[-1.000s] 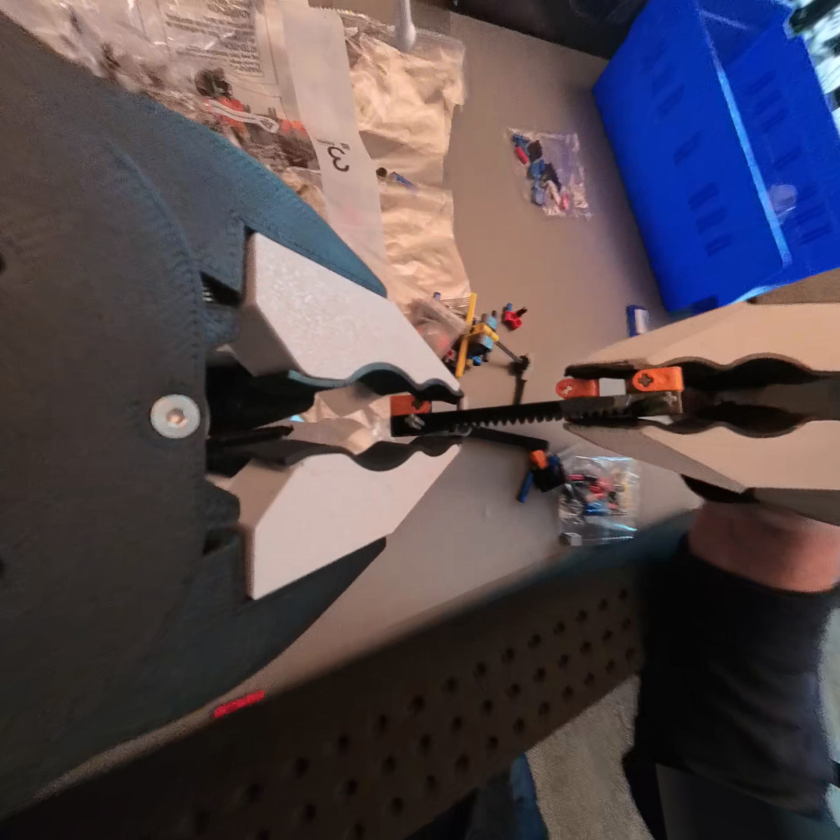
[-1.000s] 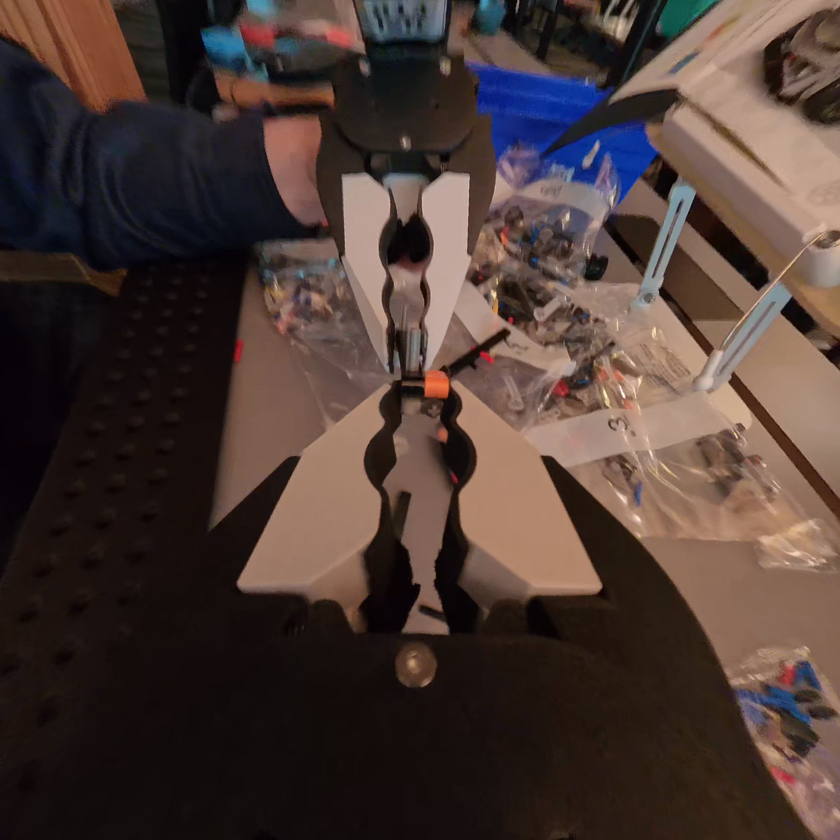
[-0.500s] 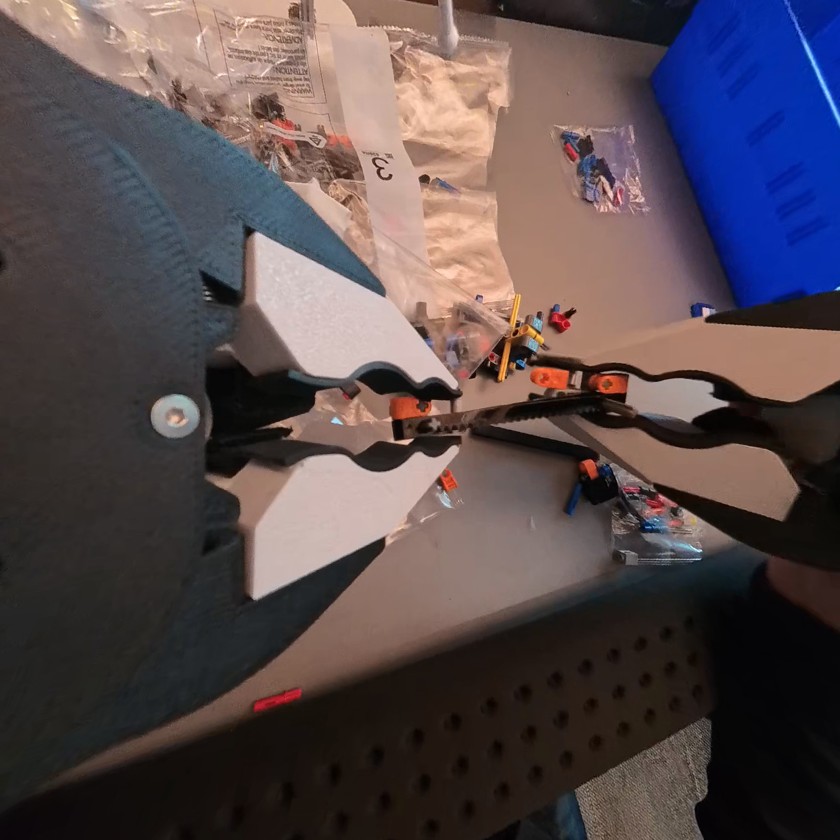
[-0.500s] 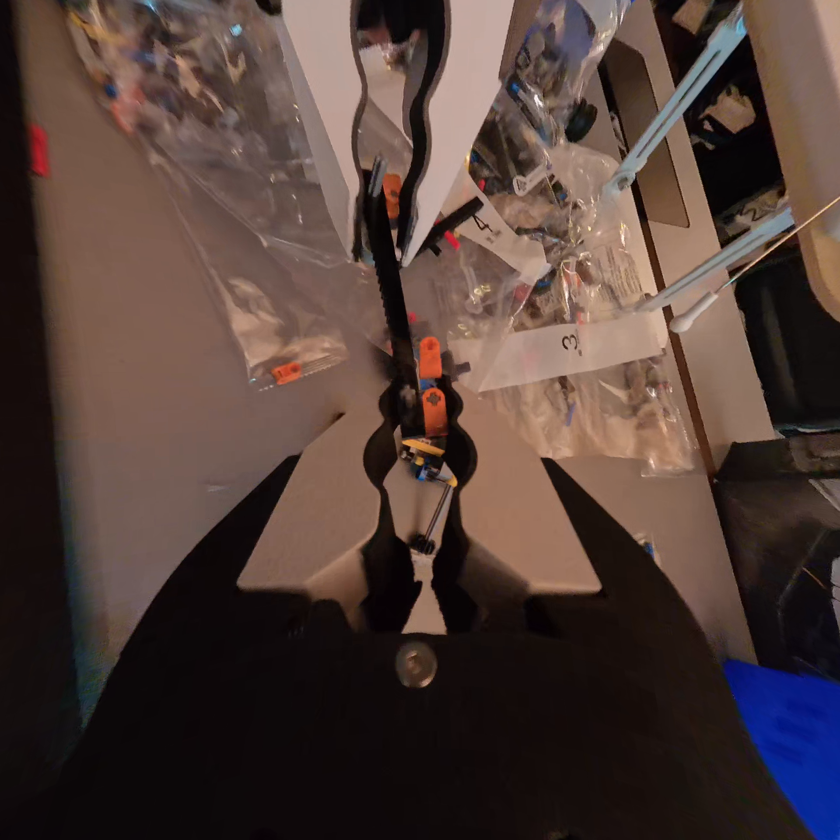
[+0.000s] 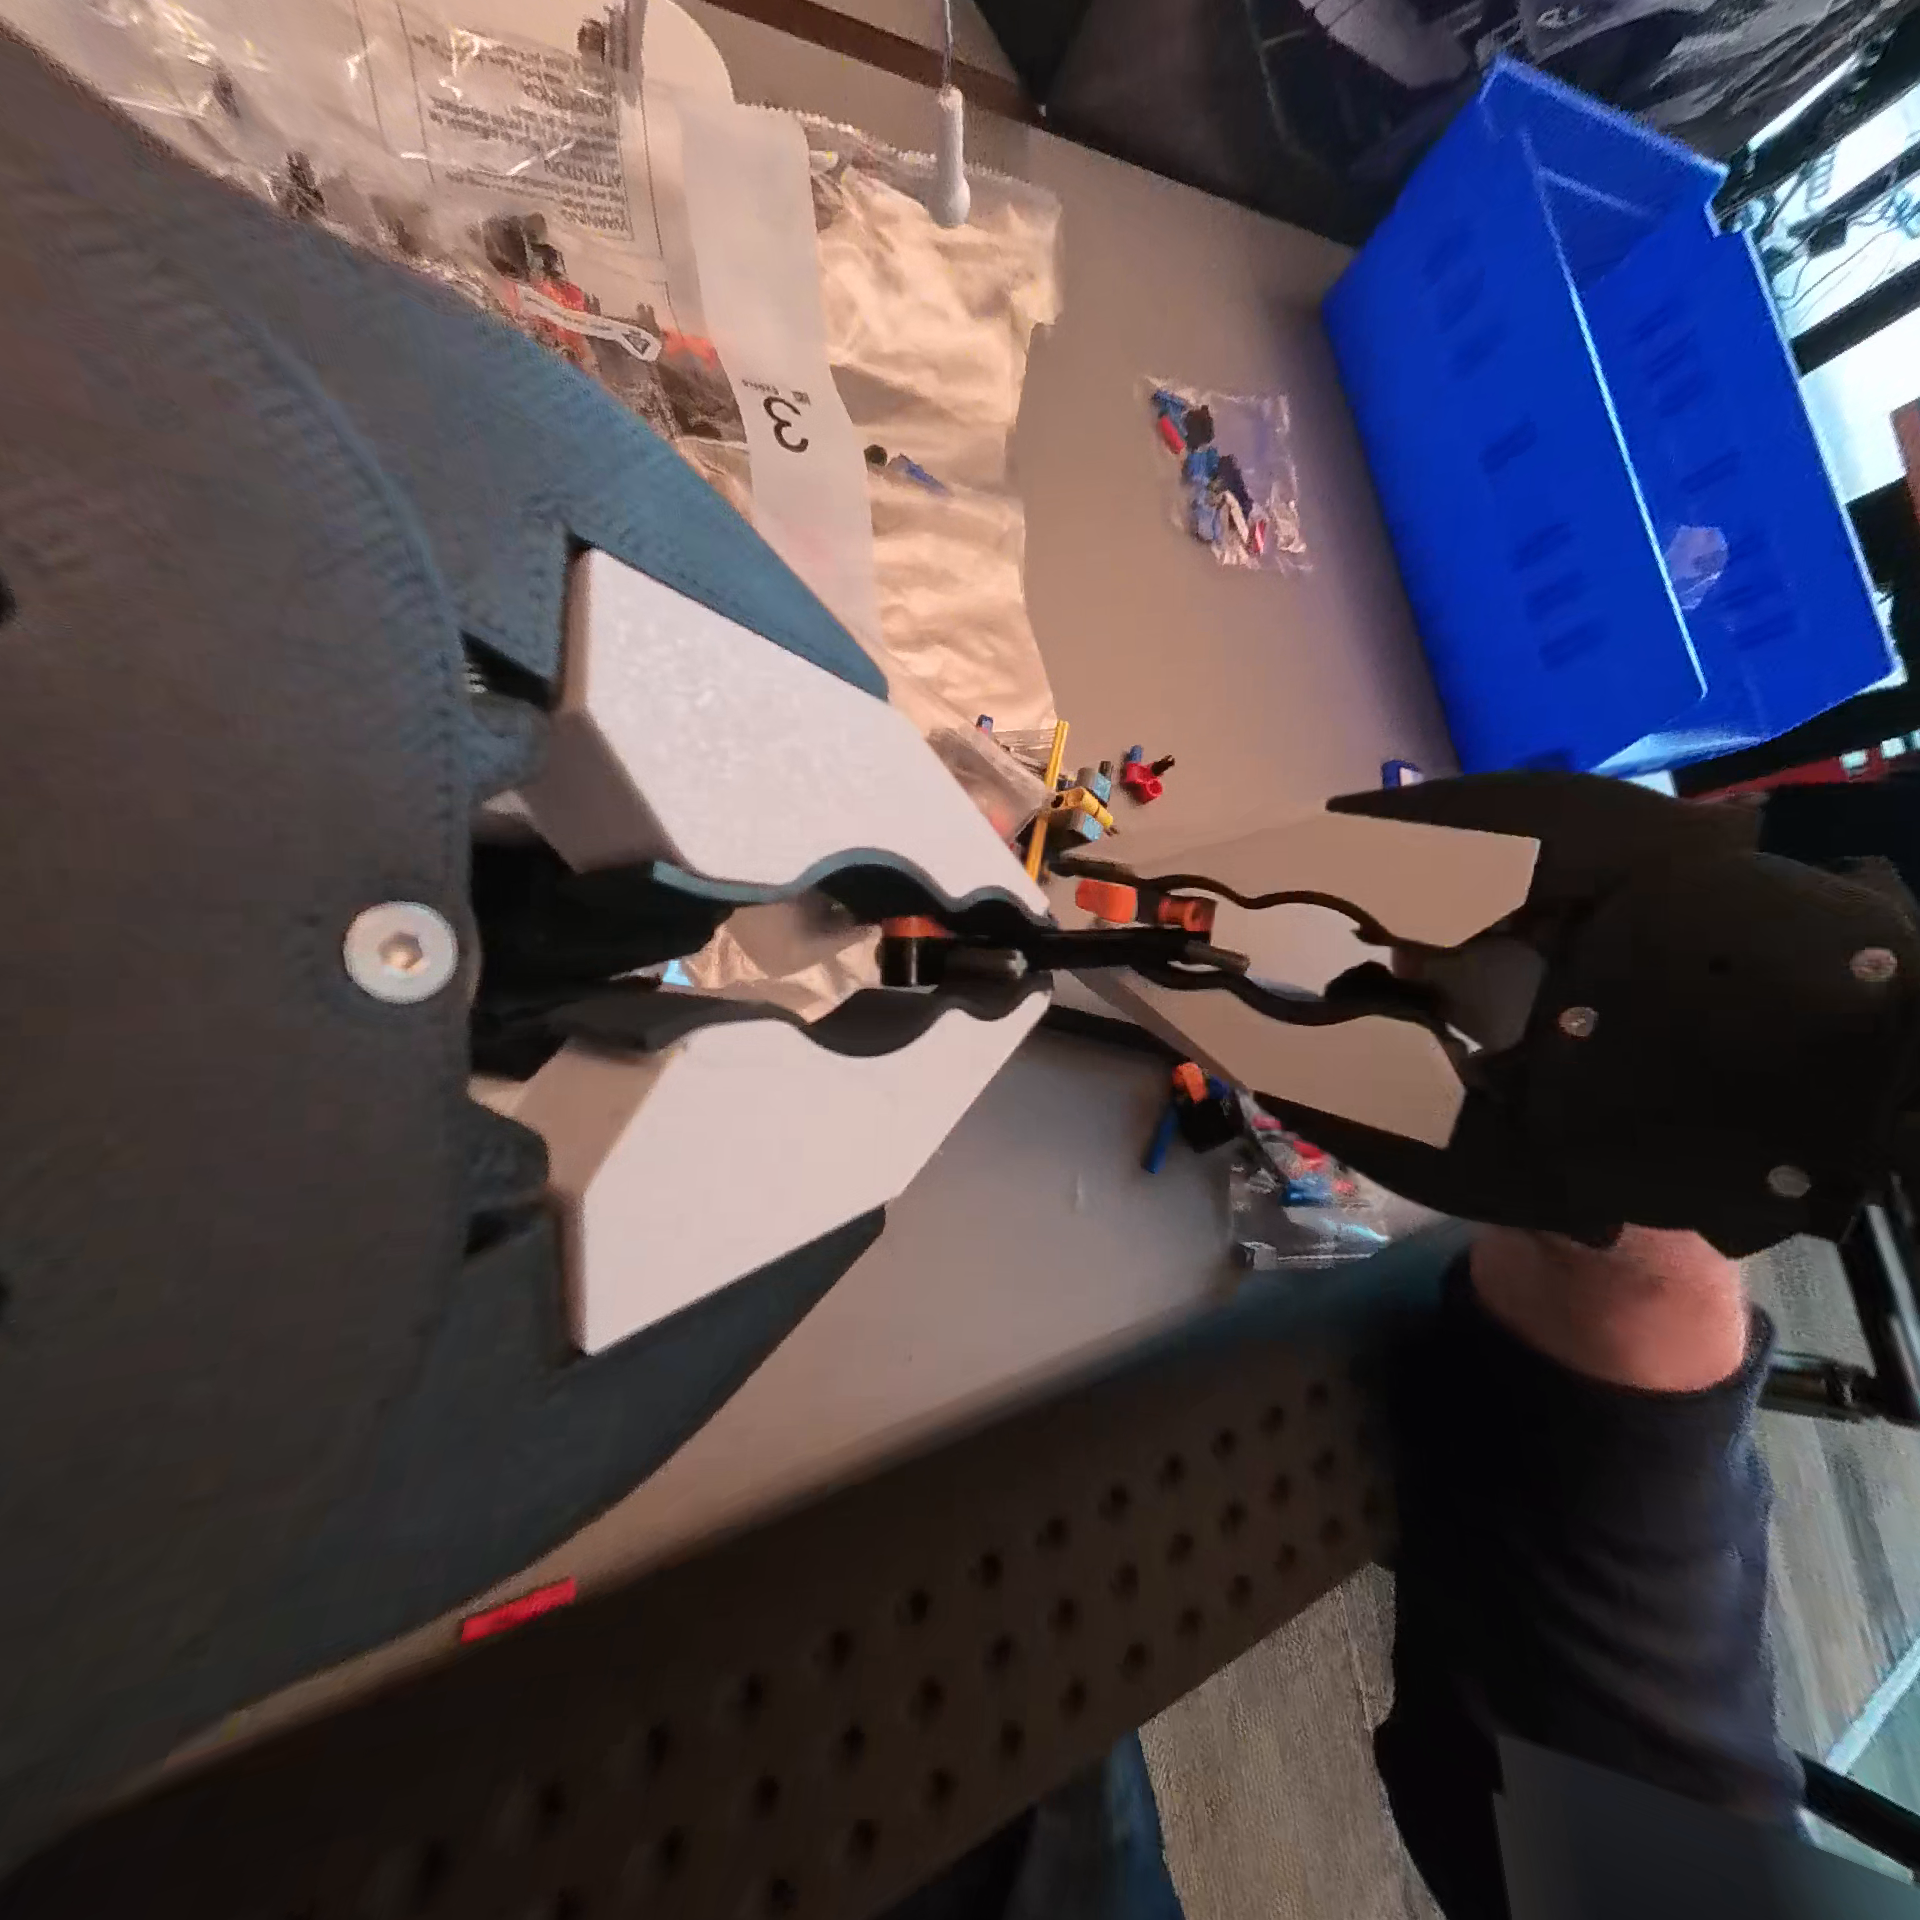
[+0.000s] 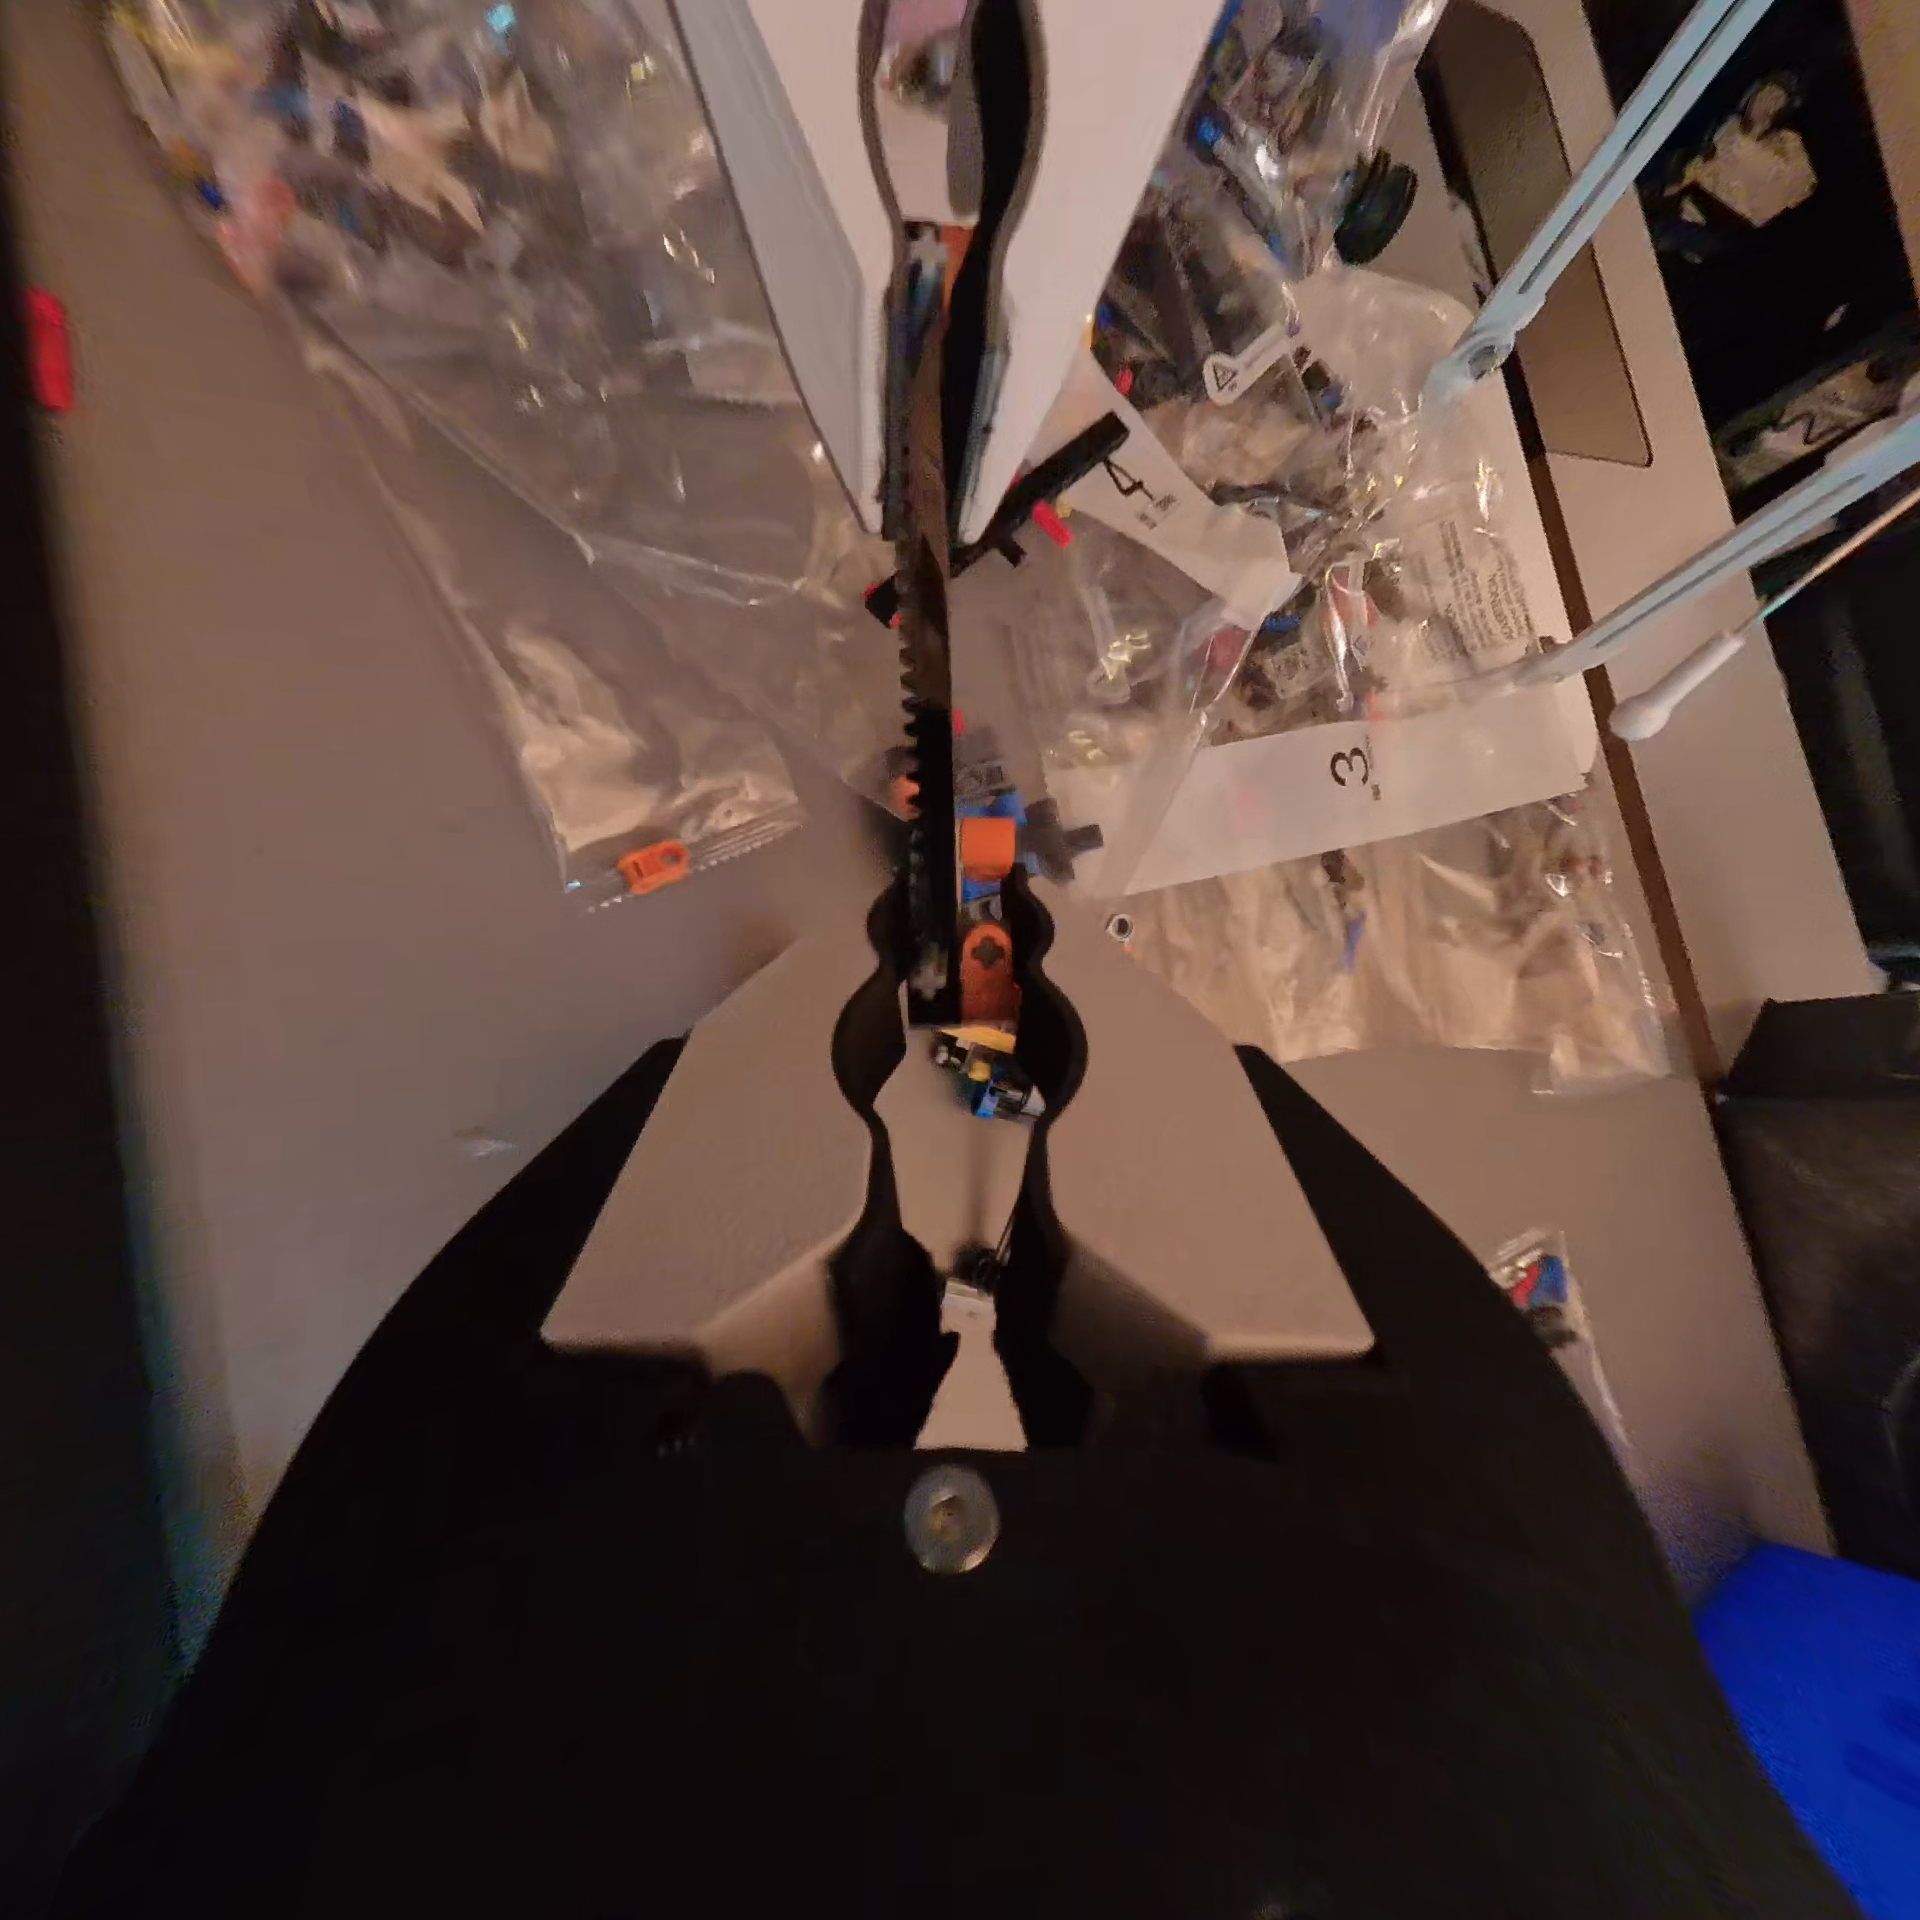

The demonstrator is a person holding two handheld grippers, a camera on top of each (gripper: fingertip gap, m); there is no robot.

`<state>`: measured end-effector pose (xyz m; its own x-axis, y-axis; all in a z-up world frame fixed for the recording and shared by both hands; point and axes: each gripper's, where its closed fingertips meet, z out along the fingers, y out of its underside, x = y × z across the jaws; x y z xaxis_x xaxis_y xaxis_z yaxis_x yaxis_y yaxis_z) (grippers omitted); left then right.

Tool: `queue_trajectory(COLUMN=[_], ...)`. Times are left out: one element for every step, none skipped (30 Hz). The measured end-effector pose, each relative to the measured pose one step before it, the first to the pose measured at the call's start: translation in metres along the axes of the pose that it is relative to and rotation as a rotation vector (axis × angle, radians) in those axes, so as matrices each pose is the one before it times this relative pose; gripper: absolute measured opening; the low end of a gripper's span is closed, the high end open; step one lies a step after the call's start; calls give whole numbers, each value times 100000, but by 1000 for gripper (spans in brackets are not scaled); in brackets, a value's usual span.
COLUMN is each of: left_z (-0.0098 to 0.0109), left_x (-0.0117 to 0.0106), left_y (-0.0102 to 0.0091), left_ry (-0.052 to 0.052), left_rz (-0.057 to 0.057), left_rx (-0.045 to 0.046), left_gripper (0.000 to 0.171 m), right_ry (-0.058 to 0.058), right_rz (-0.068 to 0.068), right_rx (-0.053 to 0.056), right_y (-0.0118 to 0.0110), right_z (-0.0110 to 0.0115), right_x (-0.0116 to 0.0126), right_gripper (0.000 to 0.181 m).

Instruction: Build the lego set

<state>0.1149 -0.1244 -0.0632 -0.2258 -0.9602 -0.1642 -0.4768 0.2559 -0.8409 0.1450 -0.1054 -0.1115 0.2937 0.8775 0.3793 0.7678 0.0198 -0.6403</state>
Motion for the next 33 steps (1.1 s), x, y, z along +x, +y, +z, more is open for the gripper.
queue_trajectory(left_z=[12,-11,-79,-84,-29,-13,-59,-63,-53,13,66,62,11,-55,-35,91,278,414,517,515,420,324,245,144,22,-98,-221,-239,-114,130,221,107,42], left_x=[-142,-146,-95,-144,-178,-52,7,-64,-151,-25,86,-50,-52,-140,-129,-87,-59,1,93,295,384,-11,-126,208,-71,-289,-10,-79,-143,31,51,-153,-77], left_y=[-78,-26,20,184,375,152,-252,-293,-134,-28,51,40,-32,-241,-242,59,389,499,422,317,165,-9,281,41,-70,-146,-321,-393,-62,270,210,-27,-127], left_ry=[-700,163,457,-129,-509,101,500,5,-418,448,1206,339,110,-994,-1471,-1643,-1804,-1594,-1044,25,911,-634,-145,1676,-812,-2423,-212,-713,-1451,-546,-426,-1481,-433], left_rz=[-391,-1100,-568,-216,311,-25,-703,-522,-796,-834,-937,-1069,-531,430,1281,1721,1971,2030,2220,2638,2497,248,-1889,-1178,244,919,-394,-440,669,828,426,324,-1079], left_rx=[1223,926,847,276,-781,424,2084,1766,1004,943,663,377,463,1207,861,-1192,-3682,-4499,-4095,-3525,-2537,-588,-1581,123,413,7,713,1634,-222,-2553,-1893,-65,288], left_gripper=[6,6,5,6,6,6,6,6,6,6,6,6,6,7,8,13,21,26,27,24,11,5,5,4,5,5,5,5,4,5,5,5,5], right_ry=[-484,-1013,-2502,-2820,-2434,-1156,729,1025,268,-456,-1466,-956,-1816,-3129,-1864,-379,-667,-668,964,-102,-436,859,2047,1056,847,1477,1546,1788,2029,2480,2144,2155,2497], right_rz=[1775,1535,2500,3651,3125,1892,-249,-1123,-48,1005,662,1416,3167,4013,2889,1451,1766,750,-947,-1135,-783,-427,-458,153,1423,897,-184,-576,-1134,-2199,-862,-196,-700], right_rx=[2410,1909,2696,3453,3690,3711,2695,2225,1268,591,124,592,2012,1563,1106,752,341,-22,-170,-11,441,60,-486,-739,431,1493,1100,2000,25,-1840,-1284,-414,102], right_y=[-101,-109,-178,-250,-319,-427,-414,-334,-143,-51,-29,-116,-240,-133,-88,-100,-65,-19,-43,-77,-101,-6,88,115,-34,-235,-261,-432,-127,181,155,64,-58], right_z=[-312,-188,-67,-137,-302,-409,-384,-254,-105,-5,-49,-116,-163,-117,-68,-14,54,106,100,107,108,76,-20,-2,-5,-68,-100,-157,13,85,37,-19,-77], right_x=[168,23,-137,-53,-3,73,118,46,28,7,-151,-26,-4,-145,-33,39,-27,-89,29,-129,-153,84,272,184,217,239,167,112,124,160,204,263,267], right_gripper=[14,14,14,14,15,14,15,16,18,20,14,14,14,14,14,14,14,14,14,14,14,14,15,15,15,15,15,15,15,15,15,15,15])
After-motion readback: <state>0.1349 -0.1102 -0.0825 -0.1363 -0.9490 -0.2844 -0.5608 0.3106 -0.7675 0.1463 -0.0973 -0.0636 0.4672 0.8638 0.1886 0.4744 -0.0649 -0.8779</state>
